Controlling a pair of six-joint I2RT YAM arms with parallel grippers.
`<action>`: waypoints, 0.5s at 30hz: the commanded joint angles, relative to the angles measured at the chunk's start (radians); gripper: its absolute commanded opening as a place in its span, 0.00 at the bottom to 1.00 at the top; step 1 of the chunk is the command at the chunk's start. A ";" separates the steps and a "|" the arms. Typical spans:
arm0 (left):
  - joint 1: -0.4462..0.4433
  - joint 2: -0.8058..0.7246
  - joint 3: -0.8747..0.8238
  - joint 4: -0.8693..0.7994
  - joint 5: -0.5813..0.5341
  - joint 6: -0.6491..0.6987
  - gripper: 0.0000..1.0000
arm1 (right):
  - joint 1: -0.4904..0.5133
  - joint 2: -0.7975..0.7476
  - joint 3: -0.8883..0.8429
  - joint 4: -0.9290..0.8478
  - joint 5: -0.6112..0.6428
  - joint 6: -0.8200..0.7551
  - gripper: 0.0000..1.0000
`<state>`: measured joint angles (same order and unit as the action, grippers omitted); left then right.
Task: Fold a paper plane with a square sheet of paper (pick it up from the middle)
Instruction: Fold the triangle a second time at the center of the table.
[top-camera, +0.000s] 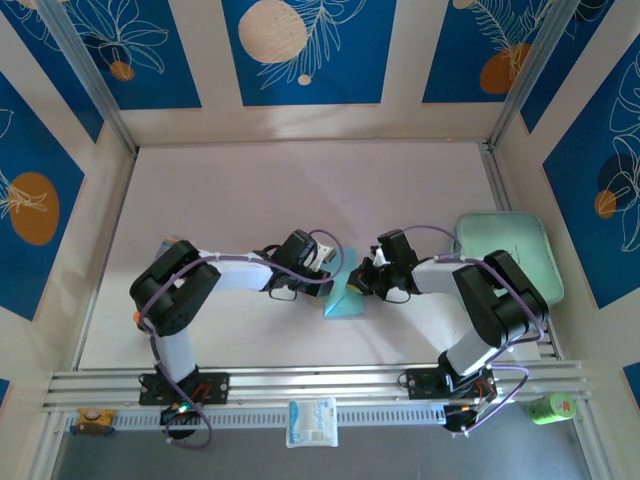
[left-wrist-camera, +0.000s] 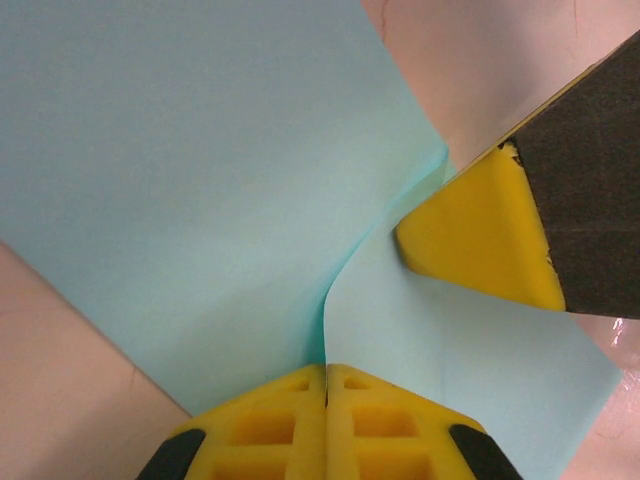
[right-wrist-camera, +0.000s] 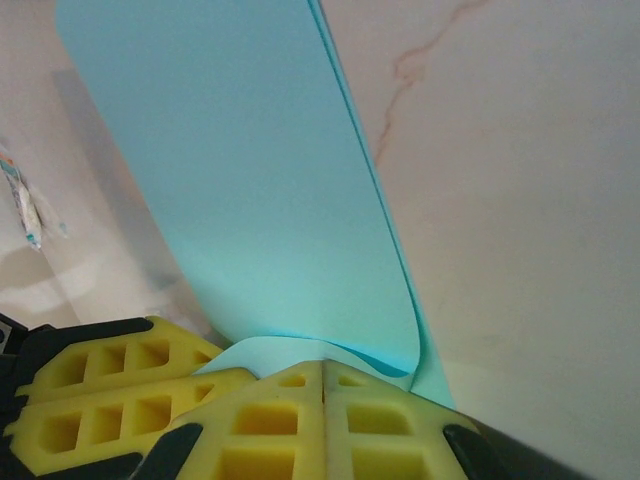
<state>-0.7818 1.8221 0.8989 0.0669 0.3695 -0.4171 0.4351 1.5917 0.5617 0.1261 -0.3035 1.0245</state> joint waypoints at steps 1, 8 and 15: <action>0.009 0.018 0.002 -0.047 0.003 0.005 0.02 | -0.015 -0.030 0.026 -0.069 -0.005 -0.033 0.01; 0.008 0.020 0.004 -0.045 0.009 0.004 0.02 | -0.042 -0.014 0.036 -0.056 -0.001 -0.052 0.01; 0.009 0.020 0.000 -0.041 0.011 0.002 0.02 | -0.078 0.051 -0.020 -0.040 0.020 -0.028 0.01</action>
<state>-0.7818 1.8221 0.8989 0.0673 0.3698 -0.4171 0.3649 1.6054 0.5667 0.1310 -0.3168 0.9951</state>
